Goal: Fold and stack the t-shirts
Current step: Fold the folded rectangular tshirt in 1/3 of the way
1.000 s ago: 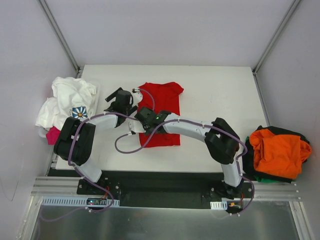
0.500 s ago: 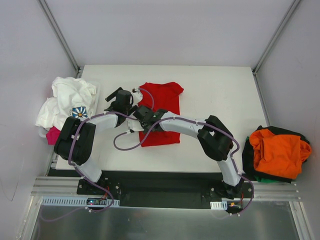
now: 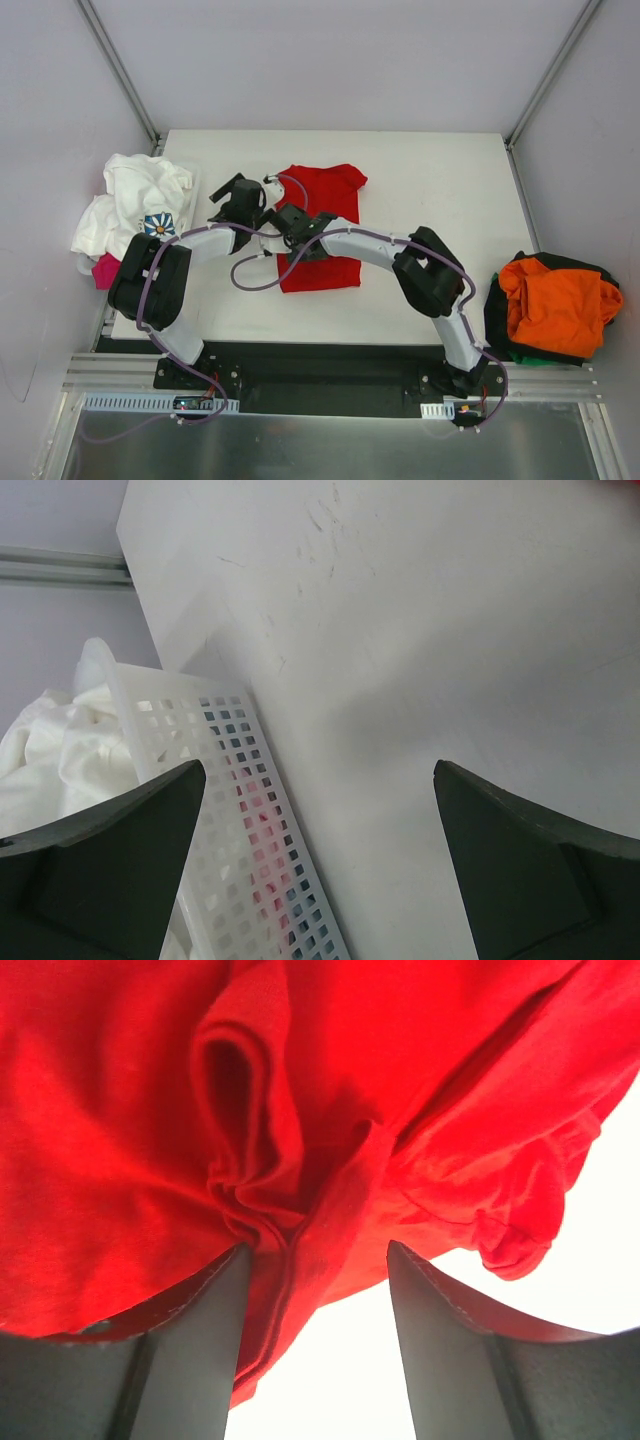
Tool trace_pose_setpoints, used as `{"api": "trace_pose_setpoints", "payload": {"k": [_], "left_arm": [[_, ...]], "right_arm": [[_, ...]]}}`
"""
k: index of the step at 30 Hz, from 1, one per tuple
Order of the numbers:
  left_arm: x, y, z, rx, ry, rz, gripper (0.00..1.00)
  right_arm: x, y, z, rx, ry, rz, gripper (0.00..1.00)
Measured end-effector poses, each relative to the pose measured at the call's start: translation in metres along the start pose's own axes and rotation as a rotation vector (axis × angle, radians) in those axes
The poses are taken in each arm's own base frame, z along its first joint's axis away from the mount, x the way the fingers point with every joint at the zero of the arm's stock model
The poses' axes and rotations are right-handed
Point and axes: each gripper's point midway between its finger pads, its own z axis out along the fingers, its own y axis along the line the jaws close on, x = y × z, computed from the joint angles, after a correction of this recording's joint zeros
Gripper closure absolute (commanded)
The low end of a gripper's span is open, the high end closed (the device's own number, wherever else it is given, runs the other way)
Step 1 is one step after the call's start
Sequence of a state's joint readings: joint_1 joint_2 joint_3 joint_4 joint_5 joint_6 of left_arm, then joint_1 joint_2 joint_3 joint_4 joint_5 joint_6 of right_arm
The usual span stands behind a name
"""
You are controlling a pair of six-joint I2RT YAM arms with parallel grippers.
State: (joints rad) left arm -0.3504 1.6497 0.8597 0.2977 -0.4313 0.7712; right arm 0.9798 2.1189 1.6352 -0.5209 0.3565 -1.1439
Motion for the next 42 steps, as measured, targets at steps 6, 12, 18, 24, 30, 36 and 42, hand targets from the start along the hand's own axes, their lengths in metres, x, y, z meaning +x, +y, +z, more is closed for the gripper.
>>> {"api": "trace_pose_setpoints", "payload": {"k": [6, 12, 18, 24, 30, 36, 42], "left_arm": [[0.002, 0.007, 0.001, -0.025, 0.007, -0.016, 0.01], [0.001, 0.012, 0.001, -0.043, 0.011, -0.025, 0.01], [-0.002, 0.019, 0.000, -0.069, 0.012, -0.042, 0.01], [-0.005, 0.020, 0.002, -0.073, 0.009, -0.056, 0.01], [-0.005, 0.016, 0.004, -0.061, 0.010, -0.050, 0.01], [-0.013, 0.013, 0.004, -0.018, -0.002, -0.078, 0.01], [-0.016, 0.005, 0.003, 0.028, 0.001, -0.105, 0.01]], "right_arm": [[0.000, -0.015, 0.002, 0.037, 0.017, -0.003, 0.39], [0.002, -0.031, 0.007, 0.088, 0.044, -0.009, 0.39], [0.014, -0.051, 0.007, 0.154, 0.079, 0.010, 0.35], [0.026, -0.067, -0.003, 0.214, 0.102, 0.038, 0.25], [0.039, -0.064, -0.049, 0.256, 0.080, 0.086, 0.21], [0.021, -0.023, -0.089, 0.220, -0.029, 0.130, 0.09], [0.023, 0.044, -0.076, 0.060, -0.040, 0.120, 0.11]]}}
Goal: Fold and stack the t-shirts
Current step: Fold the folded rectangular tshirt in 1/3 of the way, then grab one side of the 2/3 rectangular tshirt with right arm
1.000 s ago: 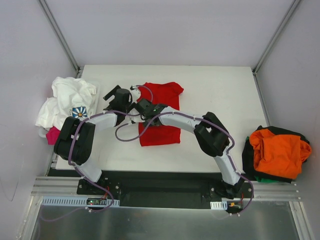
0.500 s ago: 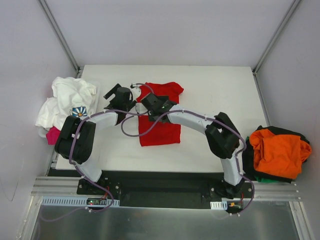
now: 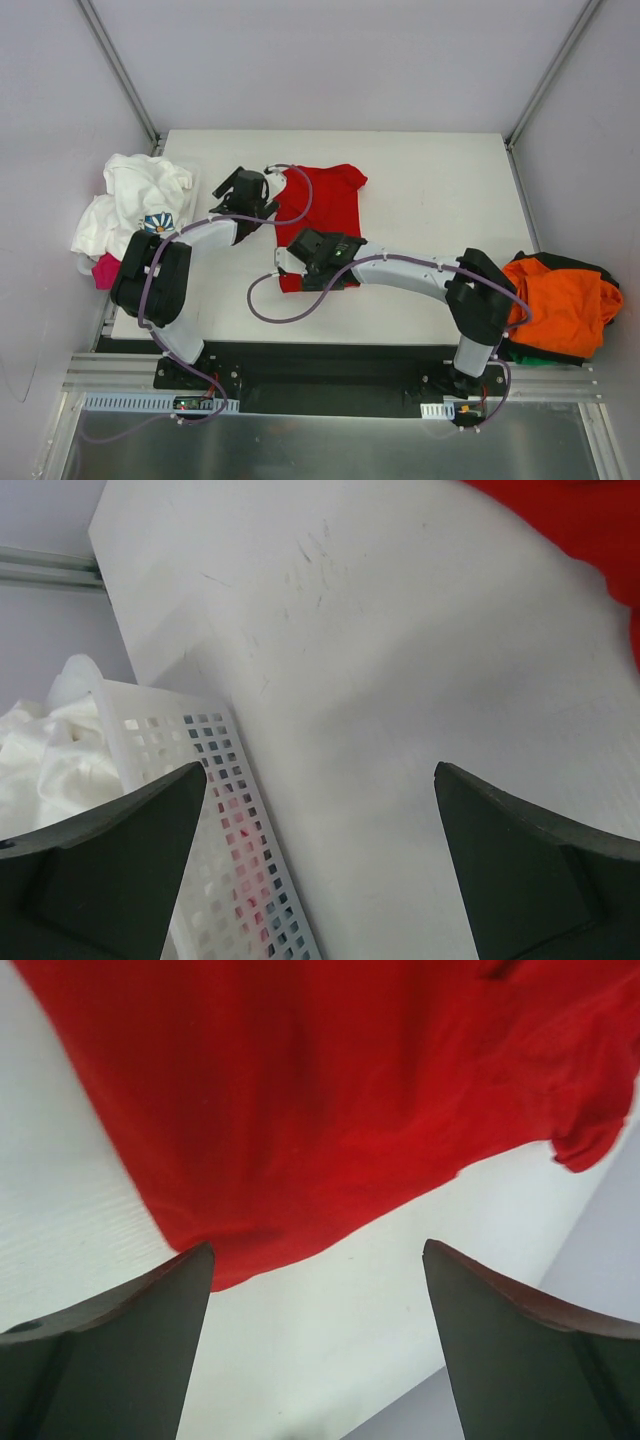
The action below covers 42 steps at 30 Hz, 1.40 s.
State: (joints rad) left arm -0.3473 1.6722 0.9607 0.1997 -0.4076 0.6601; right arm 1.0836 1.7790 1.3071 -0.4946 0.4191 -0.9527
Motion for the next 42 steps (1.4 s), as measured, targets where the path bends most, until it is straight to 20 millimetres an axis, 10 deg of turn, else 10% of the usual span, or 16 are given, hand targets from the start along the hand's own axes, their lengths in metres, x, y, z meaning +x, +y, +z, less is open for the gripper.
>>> {"api": "trace_pose_setpoints", "payload": {"k": [11, 25, 42], "left_arm": [[0.005, -0.006, 0.008, 0.038, 0.025, -0.028, 0.01], [-0.006, 0.036, 0.015, 0.031, -0.001, -0.196, 0.01], [0.003, 0.037, 0.017, 0.049, 0.017, -0.217, 0.00]], "right_arm": [[0.009, 0.035, 0.007, -0.118, 0.010, 0.044, 0.08], [0.010, 0.071, 0.033, -0.233, 0.047, 0.035, 0.08], [0.005, 0.058, 0.051, -0.322, -0.014, 0.057, 0.29]]}}
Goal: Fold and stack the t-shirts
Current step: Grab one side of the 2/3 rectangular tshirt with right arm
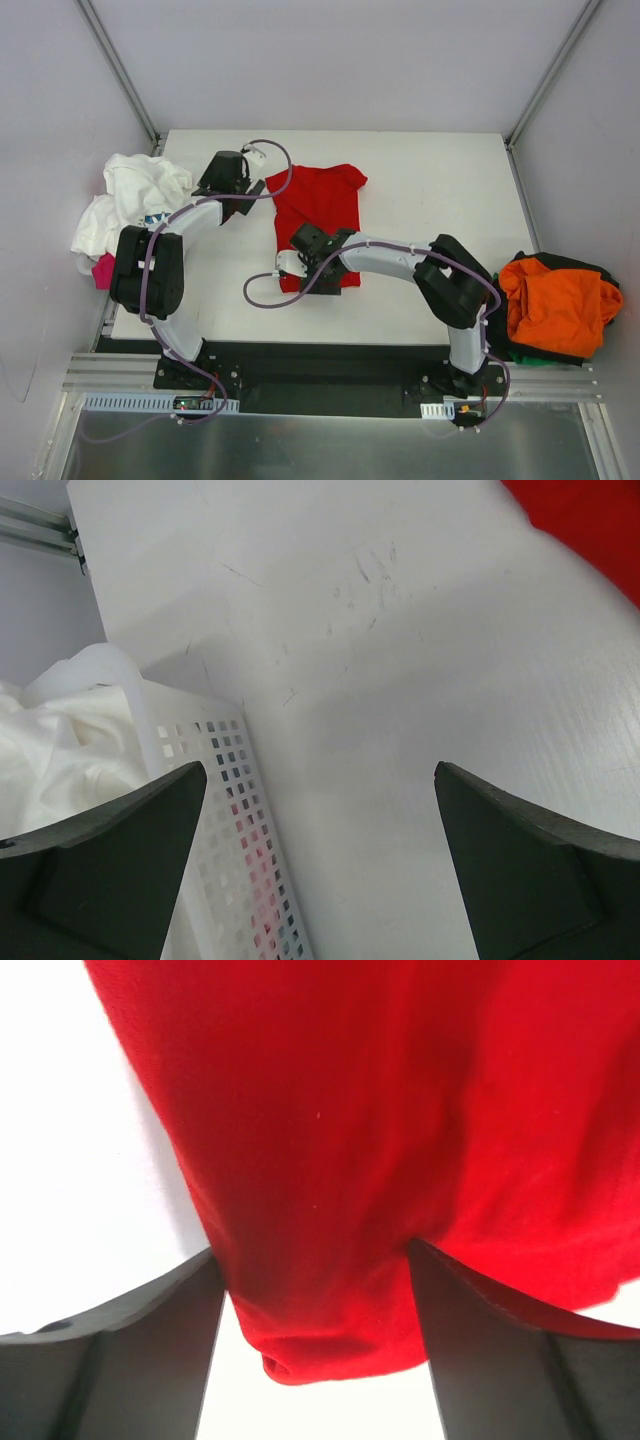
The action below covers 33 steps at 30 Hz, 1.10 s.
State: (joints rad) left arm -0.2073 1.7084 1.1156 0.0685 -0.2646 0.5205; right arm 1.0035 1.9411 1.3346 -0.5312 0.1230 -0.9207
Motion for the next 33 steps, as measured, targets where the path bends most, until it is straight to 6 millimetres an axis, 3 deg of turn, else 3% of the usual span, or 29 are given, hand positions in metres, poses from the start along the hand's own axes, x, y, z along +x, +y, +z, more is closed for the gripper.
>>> {"api": "trace_pose_setpoints", "payload": {"k": [4, 7, 8, 11, 15, 21, 27, 33], "left_arm": [[0.002, 0.002, 0.000, -0.002, 0.004, 0.000, 0.01], [0.003, 0.005, 0.000, -0.005, 0.006, -0.003, 0.01], [0.003, 0.005, -0.001, -0.007, 0.005, -0.003, 0.01], [0.002, 0.010, -0.003, -0.013, 0.001, -0.007, 0.01], [0.000, 0.005, -0.004, 0.012, -0.013, -0.023, 0.01], [0.007, -0.019, -0.006, 0.113, 0.007, -0.032, 0.00], [0.024, -0.069, -0.017, 0.246, 0.048, 0.021, 0.01], [0.019, -0.109, -0.032, 0.361, 0.053, 0.025, 0.01]], "right_arm": [[0.000, 0.003, 0.003, -0.059, -0.014, -0.004, 0.49], [0.000, 0.008, 0.005, -0.096, -0.023, -0.008, 0.69], [0.000, 0.009, 0.005, -0.103, -0.025, -0.011, 0.81], [-0.002, 0.007, 0.007, -0.101, -0.032, -0.018, 0.99], [-0.002, 0.004, 0.007, -0.099, -0.040, -0.007, 0.99], [-0.001, 0.005, 0.005, -0.091, -0.048, -0.003, 0.99], [-0.002, 0.011, 0.003, -0.090, -0.039, -0.013, 0.99], [-0.004, 0.022, 0.001, -0.089, -0.013, -0.046, 0.99]]}}
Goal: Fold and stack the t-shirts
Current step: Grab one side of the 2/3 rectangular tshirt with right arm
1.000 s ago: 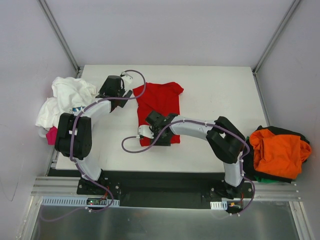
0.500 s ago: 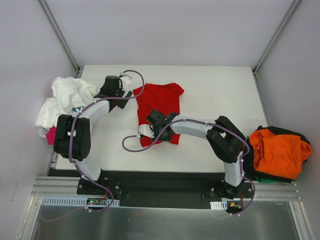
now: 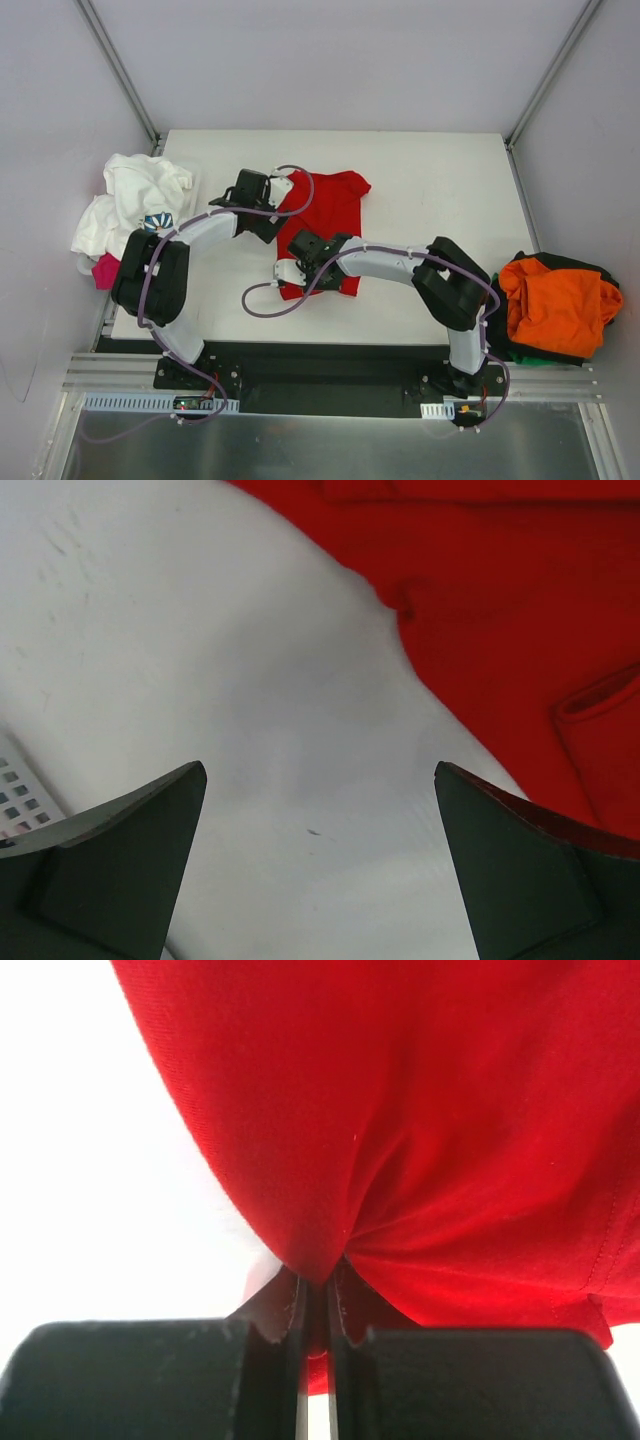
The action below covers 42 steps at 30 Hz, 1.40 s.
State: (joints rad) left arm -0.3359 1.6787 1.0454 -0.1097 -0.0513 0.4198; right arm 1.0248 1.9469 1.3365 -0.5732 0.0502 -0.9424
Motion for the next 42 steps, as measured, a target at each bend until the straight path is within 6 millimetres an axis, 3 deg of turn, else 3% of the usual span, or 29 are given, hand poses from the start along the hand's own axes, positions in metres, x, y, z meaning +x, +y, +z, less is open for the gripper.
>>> {"api": "trace_pose_setpoints", "payload": {"k": [4, 10, 21, 31, 37, 42], "left_arm": [[-0.009, -0.012, -0.002, 0.034, -0.015, -0.002, 0.01], [-0.021, -0.010, 0.003, 0.035, -0.027, -0.021, 0.01], [-0.005, -0.023, 0.030, 0.088, 0.045, -0.035, 0.01], [-0.013, -0.036, 0.039, 0.105, 0.042, -0.016, 0.01], [-0.015, -0.040, 0.039, 0.103, 0.040, 0.000, 0.01], [-0.015, -0.041, 0.038, 0.089, 0.039, 0.010, 0.01]], "right_arm": [[-0.001, 0.004, -0.001, -0.003, 0.009, -0.008, 0.99], [0.000, 0.008, -0.002, -0.009, 0.015, -0.006, 0.99], [-0.001, 0.021, -0.007, -0.032, 0.032, -0.029, 0.99], [0.001, 0.023, -0.009, -0.037, 0.041, -0.032, 0.99], [0.001, 0.021, -0.025, -0.013, 0.059, -0.047, 0.99], [-0.011, 0.010, -0.048, 0.036, 0.048, -0.056, 0.99]]}}
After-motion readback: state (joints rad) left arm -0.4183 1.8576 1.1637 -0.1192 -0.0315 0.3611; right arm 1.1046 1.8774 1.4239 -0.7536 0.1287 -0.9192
